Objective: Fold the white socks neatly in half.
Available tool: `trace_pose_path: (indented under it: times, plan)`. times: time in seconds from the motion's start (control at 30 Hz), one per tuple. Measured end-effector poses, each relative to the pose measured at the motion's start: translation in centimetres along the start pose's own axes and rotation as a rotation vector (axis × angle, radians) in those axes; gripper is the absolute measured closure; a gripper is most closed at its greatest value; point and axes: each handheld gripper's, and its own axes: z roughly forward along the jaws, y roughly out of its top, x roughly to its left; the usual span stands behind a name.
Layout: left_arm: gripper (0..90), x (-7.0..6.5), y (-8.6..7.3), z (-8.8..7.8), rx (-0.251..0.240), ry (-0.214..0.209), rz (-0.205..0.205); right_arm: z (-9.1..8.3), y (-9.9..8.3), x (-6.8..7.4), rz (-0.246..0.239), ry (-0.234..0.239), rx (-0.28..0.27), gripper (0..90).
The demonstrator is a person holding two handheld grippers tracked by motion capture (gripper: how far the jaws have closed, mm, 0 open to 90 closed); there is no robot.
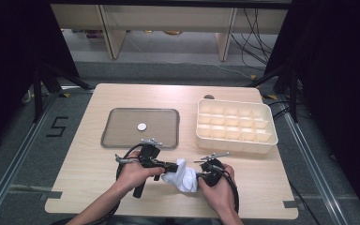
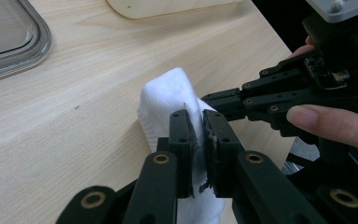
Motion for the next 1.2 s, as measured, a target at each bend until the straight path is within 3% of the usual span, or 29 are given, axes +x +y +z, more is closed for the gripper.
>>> trace_pose_path:
  times: [0.03,0.07,0.13,0.17,0.23,0.3,0.43,0.53,0.6,0.67,0.77,1.1,1.13,1.2]
  plan:
    - [81.8,-0.1,0.0,0.1,-0.009,0.006,-0.002,0.1,0.1,0.1,0.007,-0.014,0.004,88.3]
    - [81.7,-0.1,0.1,-0.1,0.016,0.021,0.005,0.3,0.1,0.0,0.024,-0.015,0.004,88.4]
    - [81.7,-0.1,0.1,0.0,0.008,0.014,0.002,0.4,0.0,0.1,0.042,-0.016,0.008,88.3]
    - [81.7,-0.1,0.0,0.2,-0.013,0.002,-0.001,0.4,0.0,0.0,0.026,-0.009,0.011,88.4]
    - [81.8,0.0,0.1,0.1,0.004,-0.008,0.001,0.5,0.0,-0.2,0.001,0.0,0.007,88.4]
    - [81.8,0.0,0.1,0.1,0.002,-0.008,0.0,0.5,0.2,0.0,0.02,-0.004,0.006,88.4]
    - [81.9,0.0,0.1,0.1,0.001,-0.003,0.002,0.7,0.2,0.0,0.001,-0.011,0.009,88.7]
    - [81.9,0.0,0.1,0.2,-0.002,0.011,0.007,0.8,0.3,0.2,0.035,-0.017,0.01,88.7]
    - [81.9,-0.2,0.2,0.1,0.006,0.031,0.014,0.9,0.3,0.2,0.027,-0.012,0.001,88.6]
    - [82.0,-0.2,0.2,0.1,-0.003,0.018,0.018,0.9,0.4,-0.1,0.006,0.003,0.008,88.6]
    - [82.0,-0.3,0.2,0.3,-0.004,0.025,0.027,0.9,0.5,0.2,0.03,0.003,0.0,88.7]
    - [81.8,-0.6,0.2,0.5,-0.009,0.055,0.055,1.1,0.8,0.2,0.002,0.014,-0.002,88.7]
    - [81.8,-0.6,0.2,0.5,-0.006,0.048,0.057,1.1,0.8,0.4,0.022,0.007,-0.007,88.8]
    - [81.8,-0.7,0.2,0.5,-0.009,0.056,0.06,1.1,0.9,0.4,0.017,0.009,-0.005,88.8]
